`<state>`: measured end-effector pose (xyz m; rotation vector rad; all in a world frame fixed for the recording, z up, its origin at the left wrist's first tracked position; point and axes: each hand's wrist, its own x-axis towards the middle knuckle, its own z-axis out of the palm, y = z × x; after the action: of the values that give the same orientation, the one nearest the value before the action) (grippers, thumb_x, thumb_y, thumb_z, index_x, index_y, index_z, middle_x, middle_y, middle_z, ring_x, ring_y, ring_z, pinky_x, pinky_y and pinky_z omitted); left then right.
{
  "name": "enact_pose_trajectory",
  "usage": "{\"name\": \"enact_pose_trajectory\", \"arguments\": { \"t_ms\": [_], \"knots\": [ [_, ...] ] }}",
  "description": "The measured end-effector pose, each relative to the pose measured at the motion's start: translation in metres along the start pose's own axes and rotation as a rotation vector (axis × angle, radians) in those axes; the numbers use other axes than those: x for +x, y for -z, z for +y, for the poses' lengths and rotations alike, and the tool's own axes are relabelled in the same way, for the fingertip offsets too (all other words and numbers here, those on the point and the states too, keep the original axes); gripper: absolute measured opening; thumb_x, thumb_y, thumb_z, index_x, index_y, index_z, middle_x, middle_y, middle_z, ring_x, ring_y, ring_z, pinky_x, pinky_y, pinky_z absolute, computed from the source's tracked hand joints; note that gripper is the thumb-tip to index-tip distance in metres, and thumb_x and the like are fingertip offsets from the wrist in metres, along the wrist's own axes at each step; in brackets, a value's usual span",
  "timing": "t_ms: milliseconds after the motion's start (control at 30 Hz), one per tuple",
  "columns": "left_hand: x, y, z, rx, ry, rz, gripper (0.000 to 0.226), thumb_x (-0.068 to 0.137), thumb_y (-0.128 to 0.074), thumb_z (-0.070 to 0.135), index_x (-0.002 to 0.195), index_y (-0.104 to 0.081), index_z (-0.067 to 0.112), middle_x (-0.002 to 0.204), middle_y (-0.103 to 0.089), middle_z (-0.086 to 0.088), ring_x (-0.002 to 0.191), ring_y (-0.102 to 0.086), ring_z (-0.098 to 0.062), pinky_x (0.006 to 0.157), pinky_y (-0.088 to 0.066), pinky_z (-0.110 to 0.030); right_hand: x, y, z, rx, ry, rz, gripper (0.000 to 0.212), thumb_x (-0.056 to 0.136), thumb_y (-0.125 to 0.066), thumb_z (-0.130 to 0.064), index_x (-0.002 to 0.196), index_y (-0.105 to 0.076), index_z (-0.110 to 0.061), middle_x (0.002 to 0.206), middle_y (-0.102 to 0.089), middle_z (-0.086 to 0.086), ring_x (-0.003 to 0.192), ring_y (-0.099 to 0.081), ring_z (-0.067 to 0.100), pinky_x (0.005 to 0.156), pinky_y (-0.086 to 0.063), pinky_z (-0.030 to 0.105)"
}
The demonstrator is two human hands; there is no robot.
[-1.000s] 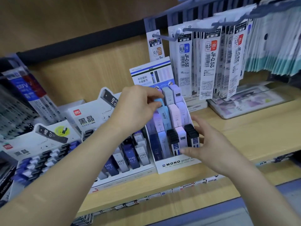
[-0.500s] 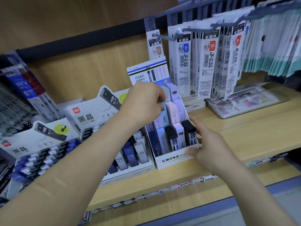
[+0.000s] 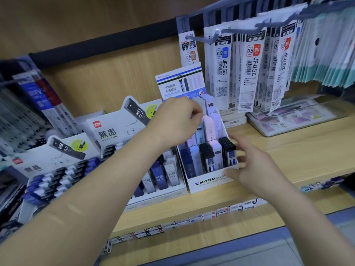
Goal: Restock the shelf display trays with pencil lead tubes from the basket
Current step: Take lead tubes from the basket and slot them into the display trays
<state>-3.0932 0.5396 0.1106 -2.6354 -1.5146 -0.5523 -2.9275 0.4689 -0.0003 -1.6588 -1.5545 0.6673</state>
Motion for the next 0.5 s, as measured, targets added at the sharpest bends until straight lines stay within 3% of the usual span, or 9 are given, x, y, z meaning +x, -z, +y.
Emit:
{"name": "enact_pose_trajectory", "arguments": {
  "t_ms": [67,167,267,367,433,500],
  "knots": [
    [-0.026,0.012,-0.001,-0.043,-0.028,0.103,0.023,0.091,-0.049,0.019,0.096,-0.071,0.022,0.085,-0.070,0.006,0.082,-0.060,-0.016,0.077,-0.049,-0.034,-0.002,0.008,-0.008,-0.067,0.041,0.088,0.079,0.075,-0.082,-0.015,0.140,-0.041,-0.033,0.118,-0.052,-0.006,0.097,-0.058,0.014,0.081,-0.046,0.029],
    [-0.079,0.036,-0.011,-0.111,-0.023,0.079,0.025,0.087,-0.051,0.014,0.092,-0.072,0.027,0.080,-0.070,0.009,0.071,-0.059,-0.006,0.070,-0.047,-0.022,-0.013,0.021,-0.036,-0.113,0.147,0.173,0.038,0.076,-0.079,-0.018,0.104,-0.056,-0.027,0.094,-0.058,-0.004,0.075,-0.059,0.010,0.063,-0.040,0.022],
    [-0.143,0.047,-0.036,-0.152,-0.002,-0.119,0.023,0.082,-0.055,0.015,0.083,-0.072,0.032,0.069,-0.068,0.015,0.063,-0.057,0.002,0.059,-0.039,-0.007,-0.036,0.007,-0.073,-0.113,0.223,-0.105,0.017,0.077,-0.076,-0.018,0.080,-0.061,-0.026,0.071,-0.063,-0.007,0.063,-0.056,0.009,0.060,-0.043,0.018],
    [-0.207,0.039,-0.070,-0.068,0.015,-0.327,0.021,0.080,-0.054,0.024,0.086,-0.072,0.033,0.064,-0.061,0.022,0.060,-0.051,0.012,0.060,-0.034,-0.001,-0.071,-0.040,-0.105,-0.257,0.341,-0.427,0.011,0.081,-0.071,-0.028,0.078,-0.061,-0.026,0.072,-0.063,-0.010,0.065,-0.055,0.004,0.065,-0.047,0.025],
    [-0.253,0.023,-0.097,-0.005,0.052,-0.513,0.022,0.080,-0.054,0.026,0.092,-0.071,0.033,0.066,-0.059,0.023,0.062,-0.051,0.009,0.061,-0.036,-0.005,-0.102,-0.087,-0.118,-0.413,0.443,-0.650,0.004,0.088,-0.065,-0.028,0.088,-0.062,-0.024,0.081,-0.063,-0.009,0.070,-0.053,0.004,0.069,-0.047,0.028],
    [-0.301,-0.001,-0.121,0.049,0.071,-0.675,0.024,0.083,-0.052,0.027,0.100,-0.069,0.032,0.082,-0.068,0.018,0.076,-0.059,0.002,0.073,-0.046,-0.019,-0.136,-0.137,-0.115,-0.570,0.515,-0.838,0.010,0.091,-0.059,-0.027,0.098,-0.063,-0.021,0.092,-0.064,-0.002,0.084,-0.057,0.016,0.074,-0.049,0.031]
  ]
}}
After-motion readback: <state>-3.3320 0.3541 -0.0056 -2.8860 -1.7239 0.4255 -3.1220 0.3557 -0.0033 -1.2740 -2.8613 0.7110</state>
